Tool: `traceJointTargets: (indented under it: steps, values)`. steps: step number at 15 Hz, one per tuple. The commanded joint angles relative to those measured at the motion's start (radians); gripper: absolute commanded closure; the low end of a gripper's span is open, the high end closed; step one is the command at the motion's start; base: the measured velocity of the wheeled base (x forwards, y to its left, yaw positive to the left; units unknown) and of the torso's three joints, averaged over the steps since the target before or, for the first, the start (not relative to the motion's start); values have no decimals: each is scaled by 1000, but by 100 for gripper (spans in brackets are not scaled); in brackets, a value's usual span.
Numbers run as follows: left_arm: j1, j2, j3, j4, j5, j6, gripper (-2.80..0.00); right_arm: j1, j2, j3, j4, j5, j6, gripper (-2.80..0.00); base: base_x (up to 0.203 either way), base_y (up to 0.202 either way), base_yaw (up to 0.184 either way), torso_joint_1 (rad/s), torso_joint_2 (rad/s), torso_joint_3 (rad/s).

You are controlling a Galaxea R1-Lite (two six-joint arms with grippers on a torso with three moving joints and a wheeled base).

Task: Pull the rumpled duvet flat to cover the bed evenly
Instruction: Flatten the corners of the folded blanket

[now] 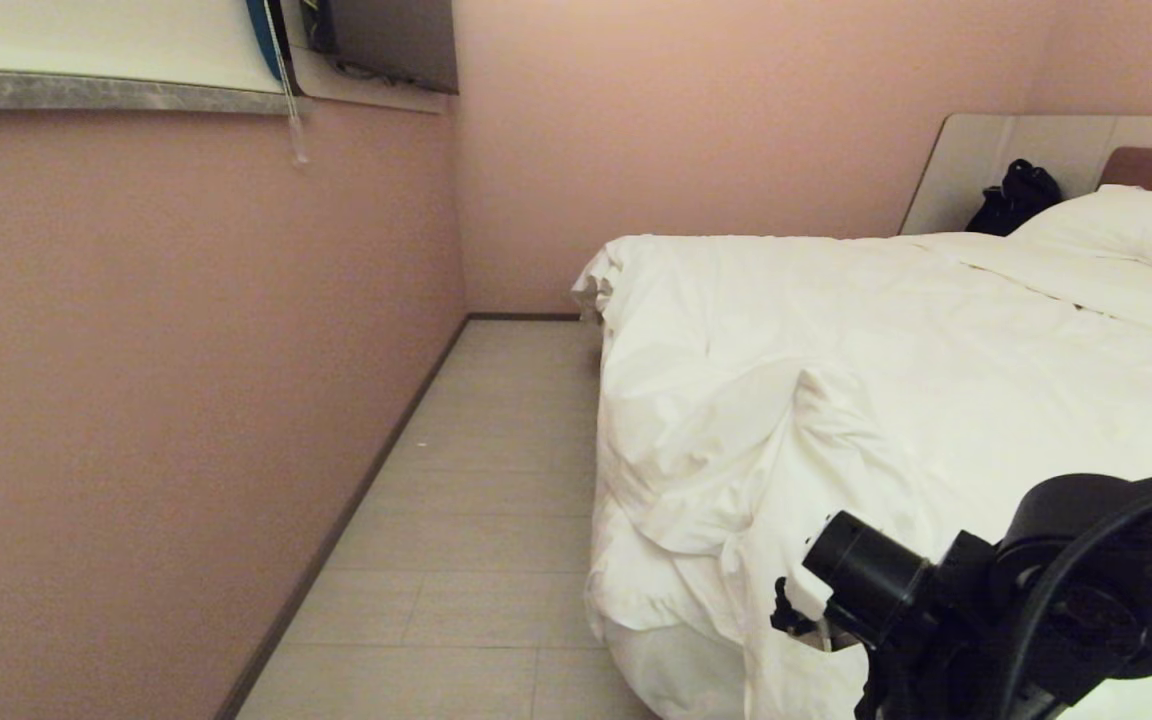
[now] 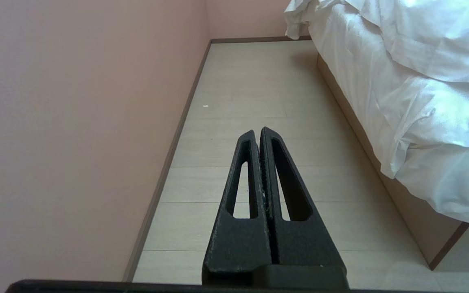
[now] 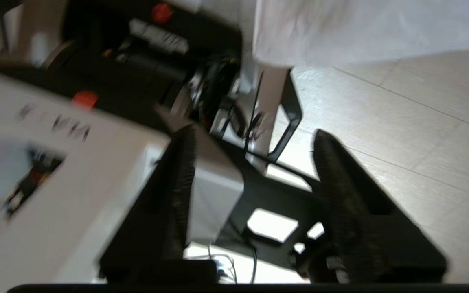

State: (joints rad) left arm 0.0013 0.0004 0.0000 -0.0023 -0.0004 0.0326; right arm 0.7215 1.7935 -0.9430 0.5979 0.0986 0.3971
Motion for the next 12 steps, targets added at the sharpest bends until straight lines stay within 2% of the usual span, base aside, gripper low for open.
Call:
traceJointTargets:
  steps: [1, 3, 8, 12]
  values:
    - [0, 0, 0, -1, -1, 0, 0, 19, 63, 5, -96, -135, 112, -280, 0, 0, 0, 0, 0, 0]
    - [0, 0, 0, -1, -1, 0, 0, 19, 91, -2, -103, -166, 121, -280, 0, 0, 0, 0, 0, 0]
    - [0, 0, 0, -1, 0, 0, 0, 19, 186, 0, -170, -318, 171, -280, 0, 0, 0, 0, 0, 0]
    - [0, 0, 0, -1, -1, 0, 0, 35, 235, -21, -179, -376, 209, -280, 0, 0, 0, 0, 0, 0]
